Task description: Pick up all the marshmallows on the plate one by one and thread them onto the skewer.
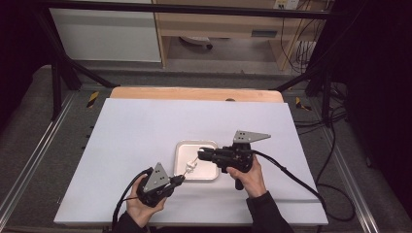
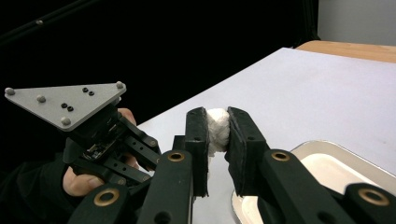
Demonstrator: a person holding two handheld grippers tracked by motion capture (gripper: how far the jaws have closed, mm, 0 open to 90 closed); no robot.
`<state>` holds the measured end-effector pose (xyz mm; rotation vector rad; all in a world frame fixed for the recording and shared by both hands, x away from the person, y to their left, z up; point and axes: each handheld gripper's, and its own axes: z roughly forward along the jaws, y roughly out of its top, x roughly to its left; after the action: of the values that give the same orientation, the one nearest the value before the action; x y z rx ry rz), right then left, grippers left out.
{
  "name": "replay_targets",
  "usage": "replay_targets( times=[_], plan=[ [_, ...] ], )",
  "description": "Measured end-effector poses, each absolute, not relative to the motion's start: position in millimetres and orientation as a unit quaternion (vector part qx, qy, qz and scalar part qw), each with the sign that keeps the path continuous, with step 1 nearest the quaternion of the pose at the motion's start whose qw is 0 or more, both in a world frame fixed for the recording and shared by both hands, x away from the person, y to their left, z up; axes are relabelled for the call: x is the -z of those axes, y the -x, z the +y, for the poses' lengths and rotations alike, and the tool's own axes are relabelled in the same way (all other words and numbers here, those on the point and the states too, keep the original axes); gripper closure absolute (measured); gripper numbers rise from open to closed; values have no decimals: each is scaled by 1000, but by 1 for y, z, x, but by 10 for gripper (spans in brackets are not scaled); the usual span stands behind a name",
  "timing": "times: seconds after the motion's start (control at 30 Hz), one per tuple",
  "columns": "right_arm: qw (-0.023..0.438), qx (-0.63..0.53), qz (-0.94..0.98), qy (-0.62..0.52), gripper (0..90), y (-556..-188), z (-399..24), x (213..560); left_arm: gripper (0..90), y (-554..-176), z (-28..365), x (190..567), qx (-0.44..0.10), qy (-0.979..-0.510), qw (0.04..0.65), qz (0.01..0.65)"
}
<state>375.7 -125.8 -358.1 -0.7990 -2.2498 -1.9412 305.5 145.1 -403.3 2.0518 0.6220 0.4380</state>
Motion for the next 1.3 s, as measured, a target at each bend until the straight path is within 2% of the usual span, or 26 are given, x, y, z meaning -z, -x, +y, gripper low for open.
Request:
replay_targets(
  times=[1.3],
  plan=[
    [45, 636, -731, 243, 822, -369, -120, 363, 890, -302, 143, 402, -197, -827, 464, 250]
  ],
)
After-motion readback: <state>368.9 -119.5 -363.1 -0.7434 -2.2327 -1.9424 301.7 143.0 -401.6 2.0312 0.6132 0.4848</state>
